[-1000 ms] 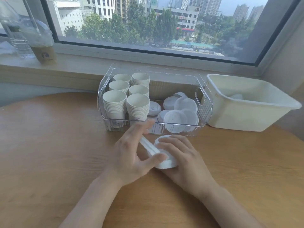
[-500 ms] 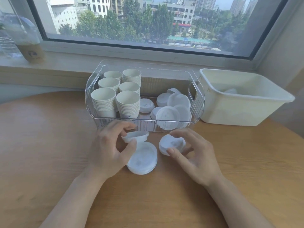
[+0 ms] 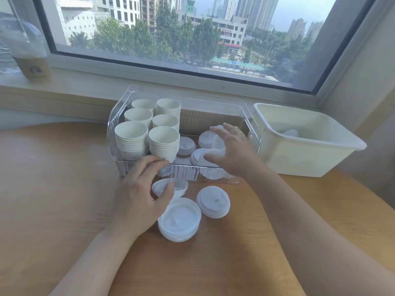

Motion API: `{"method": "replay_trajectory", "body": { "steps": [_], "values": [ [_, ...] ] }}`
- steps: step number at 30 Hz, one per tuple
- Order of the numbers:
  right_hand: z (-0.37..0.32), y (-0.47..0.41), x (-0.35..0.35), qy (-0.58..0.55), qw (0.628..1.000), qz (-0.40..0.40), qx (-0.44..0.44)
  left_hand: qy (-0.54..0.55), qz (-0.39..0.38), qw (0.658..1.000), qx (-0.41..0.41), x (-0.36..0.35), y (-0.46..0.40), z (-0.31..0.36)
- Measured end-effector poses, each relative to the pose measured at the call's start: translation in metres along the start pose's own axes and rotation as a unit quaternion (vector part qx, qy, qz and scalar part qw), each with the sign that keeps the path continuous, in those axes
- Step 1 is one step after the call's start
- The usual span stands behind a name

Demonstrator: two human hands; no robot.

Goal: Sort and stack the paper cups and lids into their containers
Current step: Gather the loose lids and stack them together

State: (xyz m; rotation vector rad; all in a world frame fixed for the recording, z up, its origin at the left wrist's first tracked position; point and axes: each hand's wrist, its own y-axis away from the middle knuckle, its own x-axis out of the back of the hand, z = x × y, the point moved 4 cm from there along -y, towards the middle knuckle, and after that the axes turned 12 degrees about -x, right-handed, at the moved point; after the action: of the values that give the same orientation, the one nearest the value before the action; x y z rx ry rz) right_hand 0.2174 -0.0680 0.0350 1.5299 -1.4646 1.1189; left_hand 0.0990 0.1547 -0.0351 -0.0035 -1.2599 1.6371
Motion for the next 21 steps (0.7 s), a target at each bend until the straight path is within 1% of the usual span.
{"method": "replay_trajectory", "body": {
  "steps": [2,4,9,12,17,19,21],
  "values": [
    [0.002,-0.016,-0.007,0.056,0.998,-0.034,-0.024,-0.005,-0.003,1.0,-0.001,-0.001,0.0,-0.001],
    [0.005,-0.026,-0.014,0.084,0.994,-0.058,-0.038,-0.008,-0.002,1.0,-0.002,-0.002,-0.001,-0.001],
    [0.002,-0.04,-0.025,0.059,0.994,-0.091,-0.03,-0.018,-0.005,1.0,0.002,-0.002,-0.002,0.0],
    [-0.001,-0.044,-0.031,0.056,0.994,-0.092,-0.013,-0.021,-0.008,1.0,0.006,-0.001,-0.002,0.0],
    [-0.003,-0.043,-0.033,-0.092,0.988,-0.127,0.019,-0.019,-0.017,1.0,0.016,-0.001,-0.001,0.0],
    [-0.002,-0.042,-0.028,-0.125,0.987,-0.094,0.028,-0.018,-0.019,0.999,0.018,-0.001,-0.001,0.0],
    [-0.002,-0.039,-0.019,-0.172,0.984,-0.034,0.034,-0.017,-0.02,0.999,0.019,-0.001,-0.002,0.0]
  ]
}}
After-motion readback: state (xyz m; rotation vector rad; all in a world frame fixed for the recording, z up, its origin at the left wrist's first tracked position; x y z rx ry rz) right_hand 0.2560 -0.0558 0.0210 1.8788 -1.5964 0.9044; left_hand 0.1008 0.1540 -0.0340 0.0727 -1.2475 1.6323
